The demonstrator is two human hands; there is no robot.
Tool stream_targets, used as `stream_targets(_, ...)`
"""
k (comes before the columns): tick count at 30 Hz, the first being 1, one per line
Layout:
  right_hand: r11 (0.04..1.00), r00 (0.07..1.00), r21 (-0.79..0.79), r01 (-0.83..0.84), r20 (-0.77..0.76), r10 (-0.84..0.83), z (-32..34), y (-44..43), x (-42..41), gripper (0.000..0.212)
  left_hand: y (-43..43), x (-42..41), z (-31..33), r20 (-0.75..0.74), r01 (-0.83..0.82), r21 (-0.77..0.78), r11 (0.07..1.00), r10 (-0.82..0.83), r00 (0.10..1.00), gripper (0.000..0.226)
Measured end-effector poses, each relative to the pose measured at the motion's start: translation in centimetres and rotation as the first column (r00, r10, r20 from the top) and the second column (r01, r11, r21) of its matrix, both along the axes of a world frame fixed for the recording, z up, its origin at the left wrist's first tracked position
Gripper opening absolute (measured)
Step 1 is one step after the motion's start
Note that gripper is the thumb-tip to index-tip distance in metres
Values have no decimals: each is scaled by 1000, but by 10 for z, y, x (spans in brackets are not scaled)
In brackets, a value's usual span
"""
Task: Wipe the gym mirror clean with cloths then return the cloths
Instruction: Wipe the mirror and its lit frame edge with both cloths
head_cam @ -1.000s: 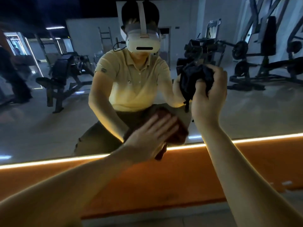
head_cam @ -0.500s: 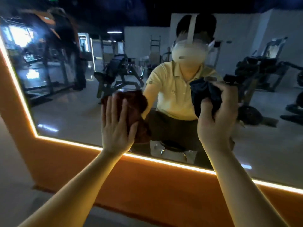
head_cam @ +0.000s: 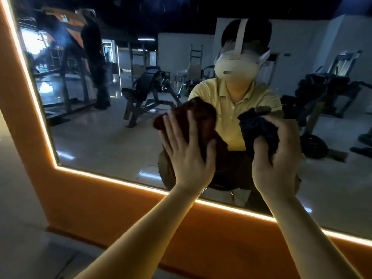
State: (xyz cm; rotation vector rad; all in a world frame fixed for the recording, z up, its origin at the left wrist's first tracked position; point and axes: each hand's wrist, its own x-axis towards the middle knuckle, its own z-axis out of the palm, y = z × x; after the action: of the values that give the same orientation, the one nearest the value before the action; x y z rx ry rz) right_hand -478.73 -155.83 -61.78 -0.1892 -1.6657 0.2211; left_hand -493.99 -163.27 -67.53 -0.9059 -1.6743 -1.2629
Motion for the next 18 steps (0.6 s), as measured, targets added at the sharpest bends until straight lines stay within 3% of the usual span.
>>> stream_targets(3,1000,999,-13,-10,39,10,0,-6,-2,30,-17,-26,6,-297,-24,-199,980,-37,954,66)
stream_targets(5,999,998,-16,-29,55,30,2,-11,-9,31,-40,-62,18,-372,-87,-210,974,2,928,63)
stream_targets(7,999,998,-5,-41,46,41,4,-16,-21,32,-63,-97,44,-238,-142,-96,985,116,964,66)
stream_targets(9,996,995,6,-86,43,86,5,-22,-34,32,-80,-120,73,41,-189,39,981,188,981,71)
stream_targets(13,984,981,3,-176,82,175,3,-37,-48,32,-95,-132,86,539,-249,239,938,85,838,72)
stream_targets(16,983,977,5,-185,109,183,3,-40,-45,34,-89,-103,52,638,-243,177,954,77,766,69)
stream_targets(18,980,974,5,-197,112,195,3,-41,-40,34,-88,-71,14,545,-126,40,991,84,835,66)
